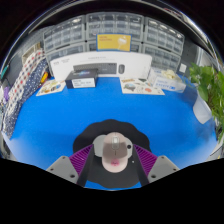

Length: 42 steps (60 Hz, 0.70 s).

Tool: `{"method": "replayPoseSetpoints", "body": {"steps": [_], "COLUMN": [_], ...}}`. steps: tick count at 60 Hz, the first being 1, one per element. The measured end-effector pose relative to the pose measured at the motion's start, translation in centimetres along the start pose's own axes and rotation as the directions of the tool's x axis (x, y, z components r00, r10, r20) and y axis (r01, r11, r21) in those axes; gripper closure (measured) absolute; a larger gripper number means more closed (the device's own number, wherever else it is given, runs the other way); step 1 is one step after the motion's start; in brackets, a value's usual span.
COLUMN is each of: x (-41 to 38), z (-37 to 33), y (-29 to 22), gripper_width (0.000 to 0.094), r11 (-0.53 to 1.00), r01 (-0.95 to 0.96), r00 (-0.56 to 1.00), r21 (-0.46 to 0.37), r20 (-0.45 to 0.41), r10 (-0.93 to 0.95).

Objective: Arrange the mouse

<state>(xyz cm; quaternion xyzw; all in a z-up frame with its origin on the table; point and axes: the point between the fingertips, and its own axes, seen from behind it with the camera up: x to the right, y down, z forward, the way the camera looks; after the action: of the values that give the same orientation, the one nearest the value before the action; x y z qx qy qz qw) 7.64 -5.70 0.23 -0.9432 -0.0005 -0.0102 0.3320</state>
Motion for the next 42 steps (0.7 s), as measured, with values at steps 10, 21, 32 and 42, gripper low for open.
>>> {"method": "replayPoseSetpoints", "body": {"steps": [10, 21, 32, 42], "x": [-1.6, -5.7, -10.6, -13.7], "z": [-4.8, -11.7, -17.2, -19.9], "y": [-3.3, -6.1, -6.0, -4.0], "gripper_width": [0.0082, 0.0079, 0.0079, 0.0076], "r11": [0.998, 0.987, 0.976, 0.976], "r01": [0.023, 0.016, -0.006, 0.035], "r00": [0.999, 1.000, 1.000, 0.999], "r21": [0.065, 0.160, 0.220, 0.214], "r20": [-0.032, -0.025, 0.010, -0.001], "r10": [-0.021, -0.012, 0.004, -0.036]}}
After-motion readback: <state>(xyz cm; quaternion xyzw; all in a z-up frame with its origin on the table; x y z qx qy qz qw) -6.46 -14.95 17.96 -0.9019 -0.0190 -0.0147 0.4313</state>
